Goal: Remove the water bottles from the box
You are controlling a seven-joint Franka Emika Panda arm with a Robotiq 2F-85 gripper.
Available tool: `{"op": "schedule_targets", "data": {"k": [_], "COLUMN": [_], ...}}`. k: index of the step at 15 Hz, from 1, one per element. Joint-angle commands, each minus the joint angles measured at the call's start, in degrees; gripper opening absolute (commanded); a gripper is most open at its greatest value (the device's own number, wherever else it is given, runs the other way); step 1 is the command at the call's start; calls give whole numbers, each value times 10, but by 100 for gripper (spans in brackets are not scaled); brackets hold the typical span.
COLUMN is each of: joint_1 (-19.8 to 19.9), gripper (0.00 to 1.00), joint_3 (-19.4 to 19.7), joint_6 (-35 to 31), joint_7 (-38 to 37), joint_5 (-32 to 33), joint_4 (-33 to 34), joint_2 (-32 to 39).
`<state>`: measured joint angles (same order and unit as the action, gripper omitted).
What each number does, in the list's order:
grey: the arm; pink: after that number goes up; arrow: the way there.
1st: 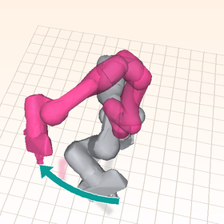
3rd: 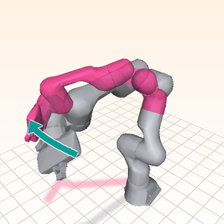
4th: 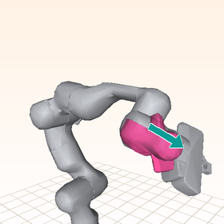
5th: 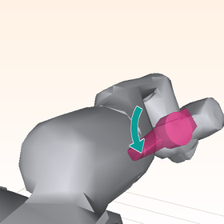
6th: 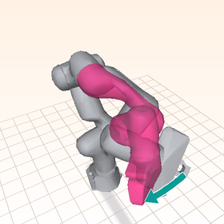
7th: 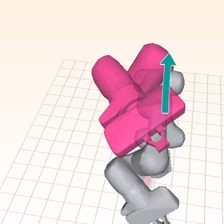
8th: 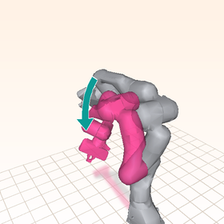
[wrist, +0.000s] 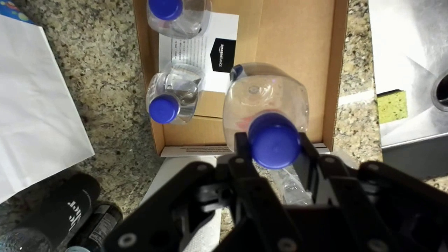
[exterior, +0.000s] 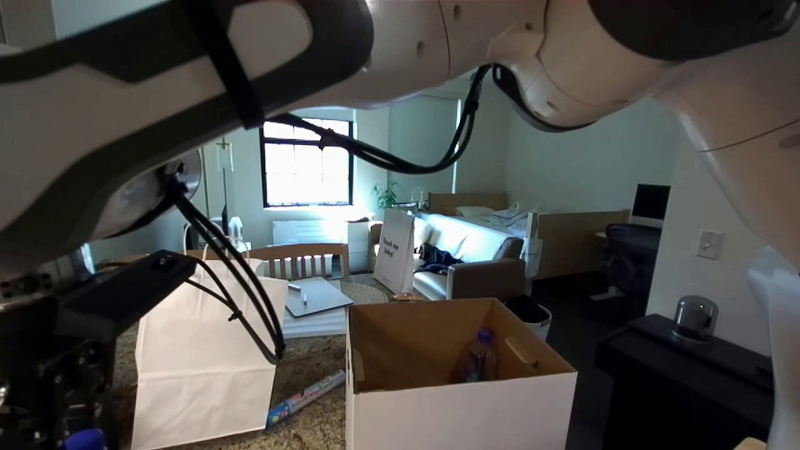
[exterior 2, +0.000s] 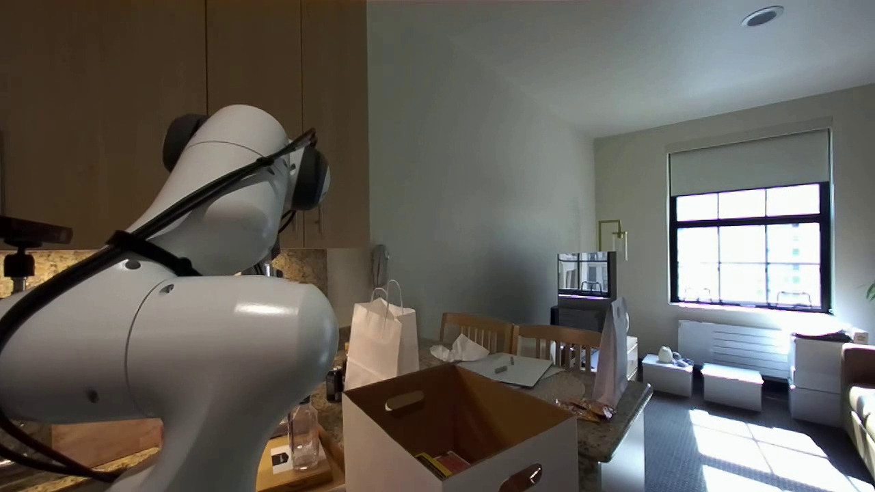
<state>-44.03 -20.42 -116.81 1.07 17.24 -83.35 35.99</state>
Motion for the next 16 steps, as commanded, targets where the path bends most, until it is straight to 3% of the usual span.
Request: {"op": "schedule_targets", "data": {"k": [1,7,11,16], "joint_1": [4,37,40,39], "gripper": [13,13,13,13], "joint_3": [12,-8,-2,7], "joint_6": [-26,-68,-73,-143], "joint_7": [40,100,96,80], "joint_5": [-21,-99,-107,-93], "joint_4": [10,-2,-35,-91], "joint_2": [12,33,34,35]}}
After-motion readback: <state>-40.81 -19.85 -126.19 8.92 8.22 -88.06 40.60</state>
